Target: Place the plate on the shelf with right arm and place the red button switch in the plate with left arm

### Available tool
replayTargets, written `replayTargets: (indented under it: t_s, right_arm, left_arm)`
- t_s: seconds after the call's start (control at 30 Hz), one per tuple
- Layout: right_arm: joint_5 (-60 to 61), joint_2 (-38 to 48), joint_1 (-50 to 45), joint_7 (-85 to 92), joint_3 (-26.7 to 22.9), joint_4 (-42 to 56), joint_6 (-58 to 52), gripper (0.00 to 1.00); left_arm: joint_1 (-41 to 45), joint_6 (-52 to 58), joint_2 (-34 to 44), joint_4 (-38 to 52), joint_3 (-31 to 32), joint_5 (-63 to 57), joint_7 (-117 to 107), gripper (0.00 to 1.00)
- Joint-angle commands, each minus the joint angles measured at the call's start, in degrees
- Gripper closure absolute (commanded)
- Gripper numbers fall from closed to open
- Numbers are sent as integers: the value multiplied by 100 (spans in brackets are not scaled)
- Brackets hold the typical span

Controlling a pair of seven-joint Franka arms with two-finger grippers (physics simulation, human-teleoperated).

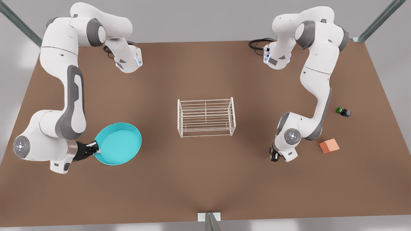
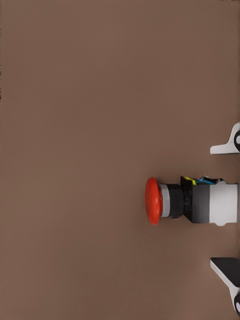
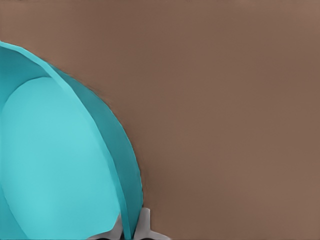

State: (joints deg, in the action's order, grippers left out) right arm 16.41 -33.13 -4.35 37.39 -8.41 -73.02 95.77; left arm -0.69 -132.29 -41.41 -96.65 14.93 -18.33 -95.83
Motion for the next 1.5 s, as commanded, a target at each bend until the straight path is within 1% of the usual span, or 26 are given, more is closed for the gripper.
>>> replayTargets:
  t_s: [0.0, 0.17, 0.27, 0.33, 0.4, 0.43, 0.47, 0.6, 0.63, 0.7, 0.73, 0.83, 0.9, 0.93, 0.97, 1.0, 1.03, 1.07, 1.13, 1.17, 1.23, 1.27, 1.37, 1.4, 1.43, 1.47]
  right_arm:
    - [-24, 105, -241, -979, -12, -2, -243, 85]
    - [-50, 272, -1129, -1656, 15, -11, -349, 85]
    - [-59, 518, -1401, -1867, 41, -133, -1069, 83]
    - [-77, 799, -1577, -1893, 41, -494, -1113, 83]
    - [-94, 826, -1858, -2192, 41, -521, -1509, 83]
    - [-94, 826, -2113, -2473, 41, -538, -1553, 80]
    - [-94, 817, -2307, -2596, 41, -608, -1614, 82]
    - [2, 800, -2781, -3334, 50, -652, -1553, 82]
    - [301, 712, -2781, -3352, 50, -626, -1483, 82]
    - [354, 457, -3054, -3598, 24, -591, -956, 82]
    - [740, 325, -3106, -3677, 23, -591, -727, 82]
    - [977, 193, -3432, -4213, -38, -503, -288, 82]
    - [1100, 97, -3554, -4380, -56, -459, 28, 82]
    - [1259, -18, -3599, -4468, -82, -433, 275, 82]
    - [1268, -114, -3748, -4495, -196, -433, 451, 82]
    - [1399, -211, -3792, -4521, -223, -433, 565, 82]
    - [1461, -264, -3845, -4503, -267, -415, 688, 82]
    - [1470, -299, -3871, -4486, -267, -415, 715, 82]
    - [1479, -308, -3871, -4407, -284, -450, 723, 82]
    - [1470, -317, -3871, -4257, -363, -468, 723, 82]
    - [1496, -308, -3871, -4284, -372, -468, 723, 80]
    - [1505, -308, -3871, -4363, -363, -468, 723, 0]
    - [1514, -299, -3889, -4372, -372, -459, 723, 0]
    - [1514, -290, -3906, -4363, -381, -459, 723, 0]
    - [1496, -211, -3880, -4363, -433, -459, 723, 0]
    - [1496, 78, -3845, -4336, -740, -450, 671, 0]
  left_arm:
    - [-1, 2, -25, 41, -8, -4, -243, 0]
    - [-28, 10, -34, 111, -8, -13, -234, 0]
    - [-63, -7, -43, 111, -8, -31, -208, 0]
    - [-89, 2, -52, 102, -17, -101, -208, 0]
    - [-89, 2, -78, 102, -17, -110, -208, 0]
    - [-107, -16, -105, 120, -25, -171, -199, 0]
    - [-115, -16, -113, 146, -34, -189, -199, 0]
    - [-98, -16, -131, 137, -34, -198, -208, 2]
    - [-115, -16, -131, 129, -34, -233, -208, 3]
    - [-115, -16, -131, 129, -34, -233, -199, 6]
    - [-98, -16, -131, 129, -34, -233, -208, 7]
    - [-80, -16, -140, 129, -34, -233, -225, 13]
    - [-80, -25, -157, 129, -34, -233, -225, 22]
    - [-80, -25, -166, 129, -34, -233, -234, 32]
    - [-80, -77, -192, 129, -34, -233, -243, 32]
    - [-80, -86, -192, 137, -34, -233, -252, 37]
    - [-80, -86, -192, 129, -34, -233, -304, 44]
    - [-89, -86, -192, 137, -34, -233, -304, 47]
    - [-89, -77, -192, 129, -34, -233, -304, 50]
    - [-80, -77, -192, 137, -34, -233, -304, 51]
    - [-80, -77, -192, 137, -34, -233, -304, 51]
    - [-80, -69, -192, 137, -34, -233, -304, 51]
    - [-80, -69, -192, 137, -34, -233, -313, 51]
    - [-89, -69, -184, 137, -34, -233, -313, 54]
    - [-89, -69, -192, 137, -34, -224, -313, 55]
    - [-98, -69, -184, 137, -34, -224, -313, 55]
